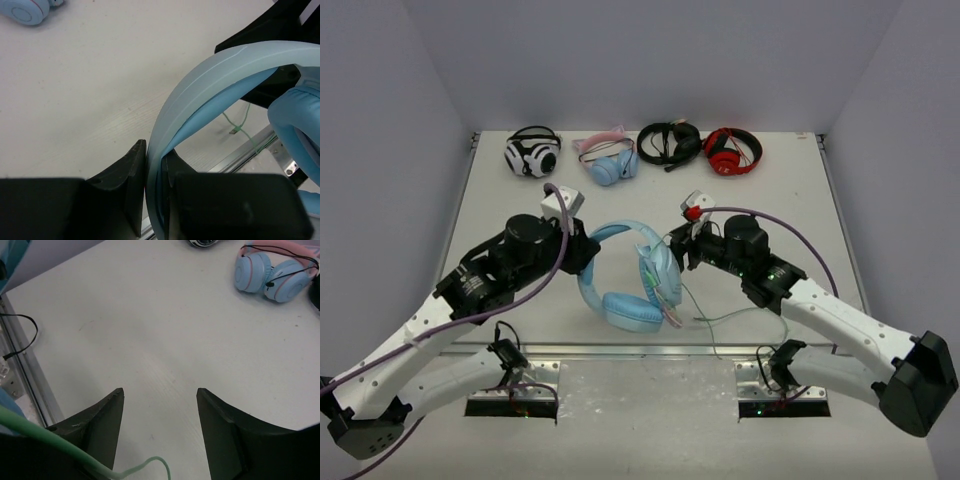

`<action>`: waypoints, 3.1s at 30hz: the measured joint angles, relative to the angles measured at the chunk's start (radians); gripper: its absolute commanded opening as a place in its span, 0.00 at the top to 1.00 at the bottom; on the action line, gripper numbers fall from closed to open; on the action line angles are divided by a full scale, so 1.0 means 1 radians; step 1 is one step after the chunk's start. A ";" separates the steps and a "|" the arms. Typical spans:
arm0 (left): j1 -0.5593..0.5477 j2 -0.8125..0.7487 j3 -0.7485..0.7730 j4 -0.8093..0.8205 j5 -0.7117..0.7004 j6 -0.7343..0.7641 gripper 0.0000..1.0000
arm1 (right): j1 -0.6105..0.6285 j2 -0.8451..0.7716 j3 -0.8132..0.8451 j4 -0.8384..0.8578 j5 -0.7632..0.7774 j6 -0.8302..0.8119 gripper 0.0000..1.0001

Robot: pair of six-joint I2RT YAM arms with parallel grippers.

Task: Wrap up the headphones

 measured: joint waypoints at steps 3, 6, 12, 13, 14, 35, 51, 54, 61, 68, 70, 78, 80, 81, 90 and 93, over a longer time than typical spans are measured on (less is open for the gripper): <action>0.000 -0.022 0.027 0.001 -0.004 -0.024 1.00 | -0.039 0.016 -0.032 0.097 -0.096 0.032 0.39; 0.000 -0.048 0.049 0.037 -0.016 -0.066 1.00 | -0.055 0.056 -0.040 0.208 -0.173 0.057 0.38; 0.000 -0.113 0.064 0.146 -0.085 -0.138 1.00 | -0.053 0.224 -0.042 0.470 -0.283 0.123 0.43; 0.000 -0.121 0.066 0.161 -0.103 -0.149 1.00 | -0.053 0.266 -0.035 0.502 -0.301 0.139 0.47; 0.000 -0.126 0.071 0.173 -0.123 -0.160 1.00 | -0.053 0.307 -0.025 0.526 -0.313 0.156 0.53; -0.003 0.115 0.279 0.071 -0.807 -0.285 1.00 | 0.179 0.452 -0.096 0.876 -0.285 0.299 0.65; 0.004 0.204 0.309 0.102 -1.059 -0.435 0.99 | 0.380 0.542 -0.103 0.950 -0.298 0.378 0.81; 0.004 0.218 0.314 0.122 -1.077 -0.426 1.00 | 0.388 0.540 -0.112 0.946 -0.289 0.376 0.99; 0.032 0.229 0.250 0.240 -1.111 -0.319 1.00 | 0.433 0.388 -0.129 0.692 -0.160 0.280 0.99; 0.132 0.271 0.192 0.249 -1.078 -0.287 1.00 | 0.530 0.163 -0.051 0.355 -0.003 0.141 0.99; 0.135 0.284 0.187 0.247 -1.069 -0.289 1.00 | 0.530 0.116 -0.055 0.309 0.016 0.131 0.99; 0.134 0.290 0.102 0.255 -1.033 -0.319 1.00 | 0.536 0.042 -0.057 0.163 0.038 0.105 0.99; 0.134 0.294 0.080 0.243 -1.036 -0.328 1.00 | 0.536 0.045 -0.020 0.079 0.045 0.097 0.99; 0.134 0.301 0.076 0.232 -1.038 -0.338 1.00 | 0.536 0.047 0.003 0.044 0.046 0.093 0.97; 0.129 0.268 0.040 0.200 -1.002 -0.436 1.00 | 0.544 0.011 0.078 -0.048 0.146 0.082 0.43; 0.130 0.202 0.003 0.200 -0.991 -0.449 1.00 | 0.549 0.017 0.078 -0.061 0.224 0.113 0.40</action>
